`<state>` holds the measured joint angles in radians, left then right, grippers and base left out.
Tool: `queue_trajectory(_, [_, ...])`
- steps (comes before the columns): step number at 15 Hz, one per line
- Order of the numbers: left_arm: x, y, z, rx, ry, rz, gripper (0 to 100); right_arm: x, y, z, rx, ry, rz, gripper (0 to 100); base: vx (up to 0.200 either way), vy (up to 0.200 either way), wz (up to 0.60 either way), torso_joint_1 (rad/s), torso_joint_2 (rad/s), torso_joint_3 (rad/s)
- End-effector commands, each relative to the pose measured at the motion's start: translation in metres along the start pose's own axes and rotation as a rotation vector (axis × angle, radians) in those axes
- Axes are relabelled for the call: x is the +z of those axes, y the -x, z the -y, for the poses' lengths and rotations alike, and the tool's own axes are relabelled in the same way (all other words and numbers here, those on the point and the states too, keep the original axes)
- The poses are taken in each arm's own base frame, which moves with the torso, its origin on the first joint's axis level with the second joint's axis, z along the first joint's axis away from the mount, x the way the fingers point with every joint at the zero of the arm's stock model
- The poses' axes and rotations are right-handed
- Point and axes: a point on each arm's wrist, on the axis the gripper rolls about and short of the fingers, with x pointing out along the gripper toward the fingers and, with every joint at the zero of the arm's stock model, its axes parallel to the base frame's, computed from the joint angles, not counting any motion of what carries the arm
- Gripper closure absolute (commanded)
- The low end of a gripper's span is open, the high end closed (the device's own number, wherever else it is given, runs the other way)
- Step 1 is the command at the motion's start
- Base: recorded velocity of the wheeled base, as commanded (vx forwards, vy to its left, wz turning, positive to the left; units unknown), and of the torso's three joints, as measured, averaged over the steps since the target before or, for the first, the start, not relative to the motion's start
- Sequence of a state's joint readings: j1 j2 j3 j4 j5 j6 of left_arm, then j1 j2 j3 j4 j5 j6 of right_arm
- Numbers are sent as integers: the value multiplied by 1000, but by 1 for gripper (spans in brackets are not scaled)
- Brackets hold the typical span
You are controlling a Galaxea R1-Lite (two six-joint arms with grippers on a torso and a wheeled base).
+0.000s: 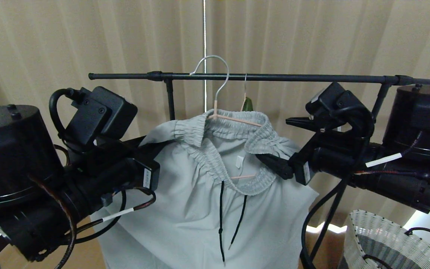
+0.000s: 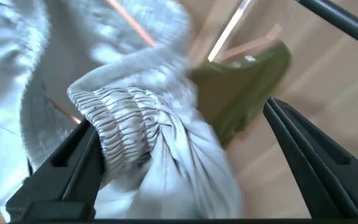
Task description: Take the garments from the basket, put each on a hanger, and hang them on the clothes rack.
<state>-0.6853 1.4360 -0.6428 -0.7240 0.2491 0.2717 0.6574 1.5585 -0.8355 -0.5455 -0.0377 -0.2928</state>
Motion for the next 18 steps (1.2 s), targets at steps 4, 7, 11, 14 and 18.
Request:
queue_trajectory(4, [0, -8, -7, 85, 9, 2, 100, -5, -4, 6, -24, 39, -23, 0, 0, 0, 0, 0, 0, 0])
queue_trajectory(7, [-2, -8, -13, 118, 14, 3, 100, -16, 14, 43, -165, 82, -60, 0, 0, 0, 0, 0, 0, 0])
queue_trajectory(11, [-4, -9, -7, 95, 9, -3, 100, -11, 20, 48, -183, 100, -43, 0, 0, 0, 0, 0, 0, 0])
queue_trajectory(14, [-4, -17, 4, 64, 8, 16, 100, 7, 13, 26, -83, 118, -21, 0, 0, 0, 0, 0, 0, 0])
queue_trajectory(18, [-7, -22, 14, 44, 12, 34, 100, 12, -2, 17, -46, 124, -23, 0, 0, 0, 0, 0, 0, 0])
